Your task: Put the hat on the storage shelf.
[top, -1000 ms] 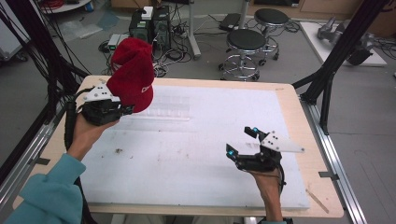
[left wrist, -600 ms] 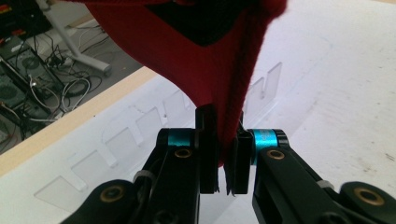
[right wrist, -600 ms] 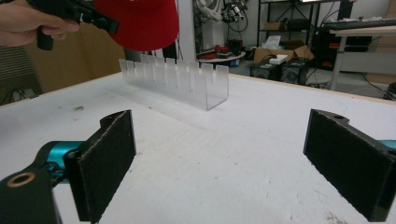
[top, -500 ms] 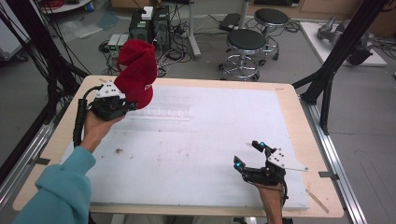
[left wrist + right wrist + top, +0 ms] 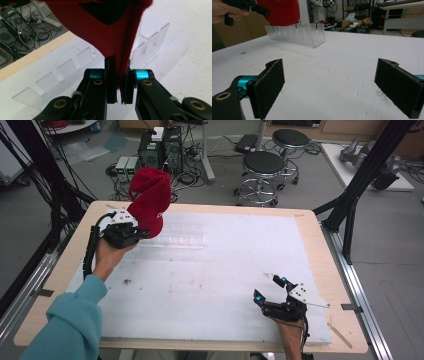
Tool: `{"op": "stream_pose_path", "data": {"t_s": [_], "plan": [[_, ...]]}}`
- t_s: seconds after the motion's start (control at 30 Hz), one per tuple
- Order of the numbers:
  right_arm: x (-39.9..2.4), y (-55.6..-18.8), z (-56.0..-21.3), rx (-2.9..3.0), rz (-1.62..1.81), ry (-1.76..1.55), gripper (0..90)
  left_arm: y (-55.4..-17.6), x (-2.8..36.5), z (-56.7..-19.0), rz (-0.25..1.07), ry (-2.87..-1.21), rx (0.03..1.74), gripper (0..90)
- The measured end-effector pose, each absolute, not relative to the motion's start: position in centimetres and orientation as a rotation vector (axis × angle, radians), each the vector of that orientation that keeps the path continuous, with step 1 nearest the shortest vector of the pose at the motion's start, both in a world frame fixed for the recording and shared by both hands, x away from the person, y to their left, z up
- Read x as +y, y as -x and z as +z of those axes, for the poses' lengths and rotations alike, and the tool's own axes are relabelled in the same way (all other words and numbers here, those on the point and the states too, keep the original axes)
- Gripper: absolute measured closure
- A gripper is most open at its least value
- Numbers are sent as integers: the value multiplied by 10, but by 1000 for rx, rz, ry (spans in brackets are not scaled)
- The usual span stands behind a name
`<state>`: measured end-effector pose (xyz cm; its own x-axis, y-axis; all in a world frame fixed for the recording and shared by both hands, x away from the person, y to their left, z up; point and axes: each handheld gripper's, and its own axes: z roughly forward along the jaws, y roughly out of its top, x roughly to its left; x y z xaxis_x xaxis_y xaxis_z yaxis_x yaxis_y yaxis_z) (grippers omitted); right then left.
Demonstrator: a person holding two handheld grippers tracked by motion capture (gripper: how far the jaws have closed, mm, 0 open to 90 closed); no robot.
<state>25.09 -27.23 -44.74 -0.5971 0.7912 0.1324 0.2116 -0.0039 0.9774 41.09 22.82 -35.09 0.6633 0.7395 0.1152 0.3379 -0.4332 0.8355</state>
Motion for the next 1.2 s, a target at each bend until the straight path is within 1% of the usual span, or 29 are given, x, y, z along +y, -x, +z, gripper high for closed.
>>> {"op": "stream_pose_path", "data": {"t_s": [0.27,0.47,0.6,1.2], "plan": [[-269,-254,-450,1792,1651,-1042,81,-412,230,-353,587,-2004,871,852],[-268,-254,-450,1775,1652,-1049,81,-412,224,-353,597,-1983,926,852],[-267,-255,-450,1772,1659,-1057,81,-412,221,-353,581,-1976,959,852],[-261,-258,-451,1769,1650,-1034,81,-417,215,-364,560,-1989,1001,852]]}}
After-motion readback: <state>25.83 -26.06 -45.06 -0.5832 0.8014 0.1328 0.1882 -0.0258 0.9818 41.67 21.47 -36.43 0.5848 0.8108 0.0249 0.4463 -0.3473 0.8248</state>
